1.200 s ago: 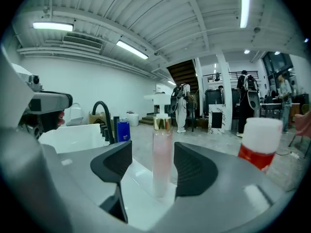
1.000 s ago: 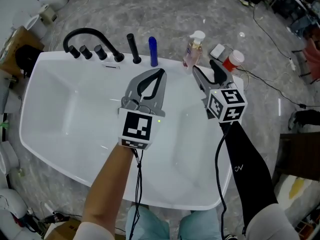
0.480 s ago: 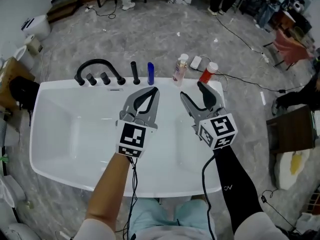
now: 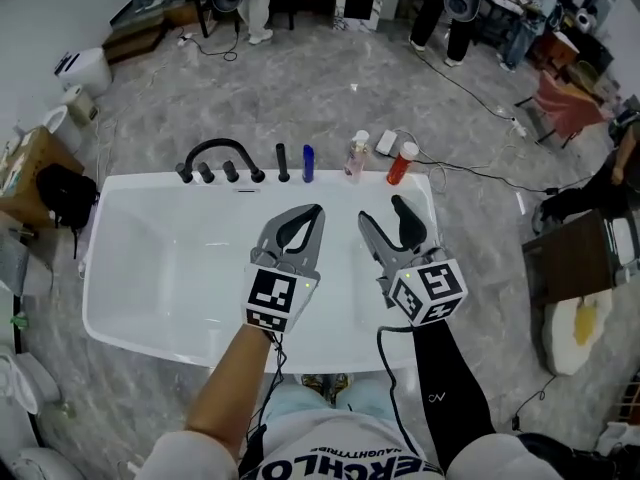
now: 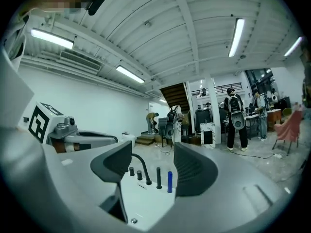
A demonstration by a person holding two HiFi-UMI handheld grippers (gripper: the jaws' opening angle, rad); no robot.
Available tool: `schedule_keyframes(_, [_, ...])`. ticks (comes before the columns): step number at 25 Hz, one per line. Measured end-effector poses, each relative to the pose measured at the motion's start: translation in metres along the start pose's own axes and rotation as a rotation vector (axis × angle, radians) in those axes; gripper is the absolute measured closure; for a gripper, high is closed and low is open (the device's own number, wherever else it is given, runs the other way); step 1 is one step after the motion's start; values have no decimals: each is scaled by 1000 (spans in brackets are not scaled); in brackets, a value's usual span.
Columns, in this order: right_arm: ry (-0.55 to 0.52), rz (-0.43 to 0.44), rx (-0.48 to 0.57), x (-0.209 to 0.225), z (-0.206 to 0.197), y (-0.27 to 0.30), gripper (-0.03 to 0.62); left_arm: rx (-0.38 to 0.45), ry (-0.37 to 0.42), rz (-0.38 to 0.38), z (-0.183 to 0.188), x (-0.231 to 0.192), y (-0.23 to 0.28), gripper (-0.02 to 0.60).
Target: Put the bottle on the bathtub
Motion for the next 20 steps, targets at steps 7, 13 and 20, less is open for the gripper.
schedule_keyframes(7, [-6,2,43,-15,10,-74,290,35,81,30,42,55,-44,578])
schedule_keyframes(13, [-47,-18,89,-15,6,-128,316,46,149,110,54,99,-77,578])
schedule_keyframes(20, [-118,-53,153,-13,-3,-166,416,49,116,153,42,137,-90,580])
Point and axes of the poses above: the fingertips, and each gripper's own axes: y forward along the fingers, x to its right, z out of its top, the point moved 7 cm from there along -y, backward along the fingers, and after that the axes turned 14 degrees about -x, right-handed, at the moved point
